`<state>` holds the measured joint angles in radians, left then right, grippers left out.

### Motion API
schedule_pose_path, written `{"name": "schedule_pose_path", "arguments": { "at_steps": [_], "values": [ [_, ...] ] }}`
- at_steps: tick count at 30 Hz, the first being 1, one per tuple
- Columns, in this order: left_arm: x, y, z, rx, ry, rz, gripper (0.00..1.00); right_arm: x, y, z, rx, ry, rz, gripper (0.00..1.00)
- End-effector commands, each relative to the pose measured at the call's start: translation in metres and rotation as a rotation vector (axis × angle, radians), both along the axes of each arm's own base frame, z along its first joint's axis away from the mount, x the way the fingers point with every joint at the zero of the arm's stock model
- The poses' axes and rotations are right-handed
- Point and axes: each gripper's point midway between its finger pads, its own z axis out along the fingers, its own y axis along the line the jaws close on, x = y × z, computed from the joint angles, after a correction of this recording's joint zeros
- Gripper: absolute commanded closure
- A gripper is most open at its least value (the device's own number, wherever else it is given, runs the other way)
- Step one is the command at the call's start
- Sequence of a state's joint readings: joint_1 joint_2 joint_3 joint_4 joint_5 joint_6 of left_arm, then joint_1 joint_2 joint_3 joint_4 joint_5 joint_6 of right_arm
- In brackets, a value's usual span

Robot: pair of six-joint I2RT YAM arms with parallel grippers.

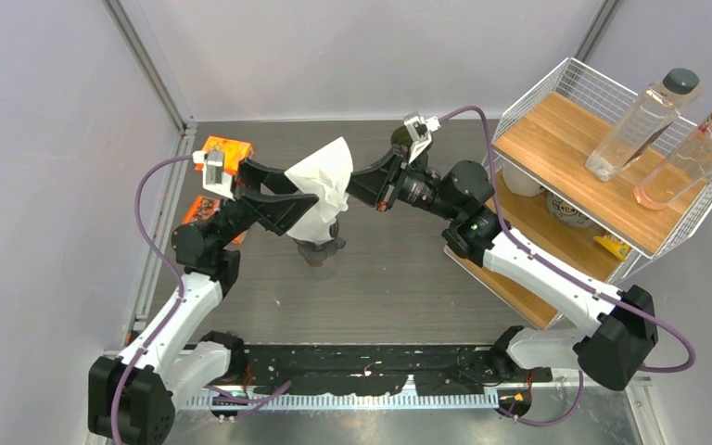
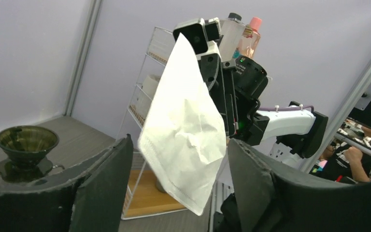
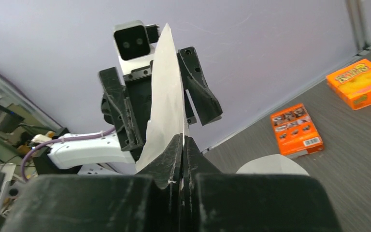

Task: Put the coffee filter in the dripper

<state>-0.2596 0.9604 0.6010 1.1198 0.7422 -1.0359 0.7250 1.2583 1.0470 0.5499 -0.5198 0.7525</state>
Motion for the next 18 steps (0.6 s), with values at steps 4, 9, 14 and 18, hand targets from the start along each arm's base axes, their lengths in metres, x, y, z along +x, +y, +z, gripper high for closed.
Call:
{"name": "schedule_pose_path", "arguments": {
  "at_steps": [4,9,14,18],
  "values": [
    [0.028,0.009,-0.004,0.052,0.116,0.165,0.00,0.042,-0.035,-0.008,-0.140,-0.009,-0.351,0.95],
    [0.063,0.026,-0.021,0.187,0.230,0.440,0.00,0.057,-0.056,-0.031,-0.256,0.043,-0.513,0.95],
    [0.068,0.023,-0.018,0.328,0.232,0.540,0.00,0.077,-0.090,-0.053,-0.457,0.101,-0.808,0.95],
    [0.056,-0.013,-0.014,0.369,0.191,0.368,0.00,0.081,-0.098,-0.062,-0.549,0.106,-0.910,0.95]
  ]
}}
